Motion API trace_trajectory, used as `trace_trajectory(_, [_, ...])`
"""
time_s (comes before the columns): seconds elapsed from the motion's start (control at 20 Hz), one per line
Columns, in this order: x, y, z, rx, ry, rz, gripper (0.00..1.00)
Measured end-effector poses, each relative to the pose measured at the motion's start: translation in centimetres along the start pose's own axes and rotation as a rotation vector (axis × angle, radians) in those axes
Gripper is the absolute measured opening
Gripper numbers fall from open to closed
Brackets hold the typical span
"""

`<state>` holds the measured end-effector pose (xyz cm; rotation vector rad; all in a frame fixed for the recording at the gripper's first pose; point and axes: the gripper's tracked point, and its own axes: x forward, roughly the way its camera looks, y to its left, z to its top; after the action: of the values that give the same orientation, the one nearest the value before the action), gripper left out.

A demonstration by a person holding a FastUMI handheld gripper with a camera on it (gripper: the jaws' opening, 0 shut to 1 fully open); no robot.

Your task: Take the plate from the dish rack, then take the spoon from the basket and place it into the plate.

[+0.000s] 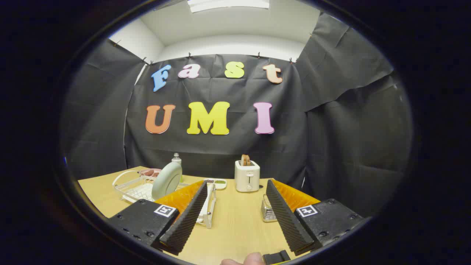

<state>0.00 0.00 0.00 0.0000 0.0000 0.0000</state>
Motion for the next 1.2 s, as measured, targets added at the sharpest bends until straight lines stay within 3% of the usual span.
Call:
trace_trajectory(0.65, [0.9, 1.0, 0.5, -0.016, 0.03, 0.005, 1.0])
trace_trajectory(1.2, [3.7, 5.4, 3.1, -0.043, 0.111, 0.104, 1.0])
